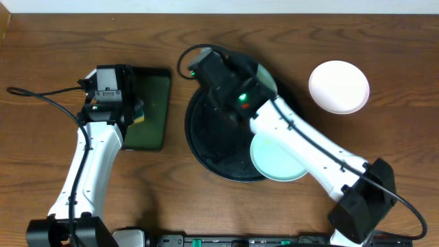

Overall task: Clean dirty plates on tray and stack at the side
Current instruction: 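Lift the green plate with the right gripper and stack it on the pink plate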

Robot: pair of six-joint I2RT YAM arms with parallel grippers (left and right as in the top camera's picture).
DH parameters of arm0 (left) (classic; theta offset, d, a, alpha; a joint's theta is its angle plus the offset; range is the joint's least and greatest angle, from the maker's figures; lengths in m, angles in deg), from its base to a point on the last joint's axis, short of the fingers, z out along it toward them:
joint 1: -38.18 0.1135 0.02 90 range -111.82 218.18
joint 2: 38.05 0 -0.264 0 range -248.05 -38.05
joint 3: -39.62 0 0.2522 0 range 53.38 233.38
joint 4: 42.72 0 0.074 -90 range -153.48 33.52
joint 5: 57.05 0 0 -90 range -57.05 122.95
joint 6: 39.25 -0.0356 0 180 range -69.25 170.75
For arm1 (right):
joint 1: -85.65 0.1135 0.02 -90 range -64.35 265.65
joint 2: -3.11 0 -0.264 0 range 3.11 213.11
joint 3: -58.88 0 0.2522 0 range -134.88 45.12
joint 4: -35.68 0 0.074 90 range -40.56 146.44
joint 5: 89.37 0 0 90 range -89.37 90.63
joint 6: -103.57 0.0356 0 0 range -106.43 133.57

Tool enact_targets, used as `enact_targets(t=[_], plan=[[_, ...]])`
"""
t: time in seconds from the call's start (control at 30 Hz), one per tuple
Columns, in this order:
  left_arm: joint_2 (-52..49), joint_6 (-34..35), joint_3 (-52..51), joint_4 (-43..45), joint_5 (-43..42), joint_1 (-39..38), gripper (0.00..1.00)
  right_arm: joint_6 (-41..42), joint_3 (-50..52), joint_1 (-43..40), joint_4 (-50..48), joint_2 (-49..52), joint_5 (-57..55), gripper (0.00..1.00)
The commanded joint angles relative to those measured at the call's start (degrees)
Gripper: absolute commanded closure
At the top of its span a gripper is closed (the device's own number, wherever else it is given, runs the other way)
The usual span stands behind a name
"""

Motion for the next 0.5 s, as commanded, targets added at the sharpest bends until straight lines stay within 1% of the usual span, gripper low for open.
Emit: enact_targets(t=[0.0,0.1,0.27,0.37,0.47], plan=[[0.31,-1.03,-0.39,-0.39,0.15,0.20,0.92,15.30,-0.04,-6.45,-0.74,0.48,9.75,0.99],[0.31,-1.01,-0.39,-0.42,0.15,0.20,0.92,24.52,-0.07,-12.37,-1.64,-0.90,13.31,0.99],[0.31,-1.01,-0.39,-0.61,0.13,0.20,0.92,34.49,-0.04,-27.10,-0.61,-2.16,32.33,0.99],[0.31,-0.98,-0.39,-0.61,0.13,0.20,0.92,39.01,0.00,-37.13,2.12,-1.42,42.62,0.98],[0.31,-0.98,-0.39,-0.61,0.13,0.20,0.92,41.29,0.39,-45.77,4.79,-0.35,46.88,0.99]])
